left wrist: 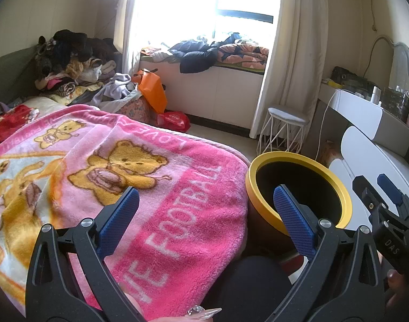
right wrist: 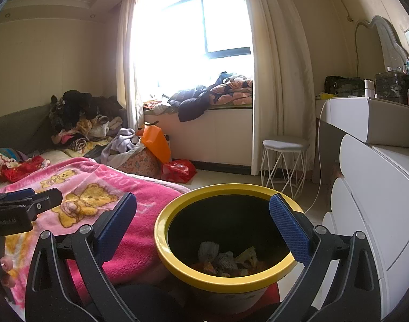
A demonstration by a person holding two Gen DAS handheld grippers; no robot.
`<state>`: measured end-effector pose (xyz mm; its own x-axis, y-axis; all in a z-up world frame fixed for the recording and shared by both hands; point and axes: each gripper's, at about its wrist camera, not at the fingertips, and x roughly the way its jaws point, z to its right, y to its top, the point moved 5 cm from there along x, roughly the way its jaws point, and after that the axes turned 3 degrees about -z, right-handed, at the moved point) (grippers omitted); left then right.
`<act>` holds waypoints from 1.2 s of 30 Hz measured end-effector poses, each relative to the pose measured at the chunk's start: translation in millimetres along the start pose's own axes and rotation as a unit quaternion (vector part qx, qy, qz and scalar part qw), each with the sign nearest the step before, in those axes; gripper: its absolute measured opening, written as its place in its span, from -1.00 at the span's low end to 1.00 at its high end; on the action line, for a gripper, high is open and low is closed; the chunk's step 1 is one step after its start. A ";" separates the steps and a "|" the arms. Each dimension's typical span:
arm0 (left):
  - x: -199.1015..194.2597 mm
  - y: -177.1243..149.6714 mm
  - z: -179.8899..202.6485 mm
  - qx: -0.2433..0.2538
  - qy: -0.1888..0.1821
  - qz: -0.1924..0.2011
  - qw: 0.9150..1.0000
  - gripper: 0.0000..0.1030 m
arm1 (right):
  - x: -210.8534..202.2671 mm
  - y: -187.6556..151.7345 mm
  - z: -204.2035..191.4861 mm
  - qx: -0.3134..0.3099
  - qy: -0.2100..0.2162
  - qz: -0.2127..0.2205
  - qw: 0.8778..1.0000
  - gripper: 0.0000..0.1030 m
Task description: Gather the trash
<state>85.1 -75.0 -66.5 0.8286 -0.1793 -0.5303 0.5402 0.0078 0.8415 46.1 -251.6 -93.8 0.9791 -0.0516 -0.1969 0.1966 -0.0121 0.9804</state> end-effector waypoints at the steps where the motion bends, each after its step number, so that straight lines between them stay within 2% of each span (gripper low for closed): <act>1: 0.1 -0.1 0.0 0.000 0.001 0.000 1.000 0.79 | -0.1 0.1 0.2 0.000 0.000 0.001 1.000 0.87; 19: 0.0 1.6 1.4 0.007 0.001 0.000 1.000 0.79 | 0.7 1.7 5.0 0.002 -0.002 0.000 1.000 0.87; 23: -2.0 3.9 1.9 0.011 -0.001 0.002 1.000 0.79 | -3.2 10.4 11.5 0.006 -0.008 0.009 1.000 0.87; 27: -5.5 8.9 -12.2 -0.010 0.004 0.001 1.000 0.79 | -2.4 28.2 4.8 0.000 0.000 0.020 1.000 0.87; 30: -10.9 13.4 -36.5 -0.033 0.022 0.000 0.999 0.79 | 5.2 44.8 -20.4 -0.011 0.032 0.021 0.999 0.87; 33: -20.4 12.7 -91.3 -0.087 0.049 -0.018 0.995 0.79 | 18.5 63.4 -77.3 -0.034 0.105 0.019 0.994 0.87; 35: -31.4 6.2 -145.6 -0.131 0.093 -0.025 0.987 0.79 | 27.3 67.9 -120.0 -0.051 0.158 0.006 0.986 0.88; 36: -41.4 -1.9 -186.8 -0.151 0.138 -0.024 0.979 0.79 | 36.0 65.2 -157.4 -0.071 0.199 -0.018 0.977 0.88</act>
<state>77.2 116.2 -65.5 0.7871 0.0847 -0.6110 0.5636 0.3038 0.7681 102.5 -97.2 -36.7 0.9091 0.3388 -0.2423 0.2083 0.1340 0.9688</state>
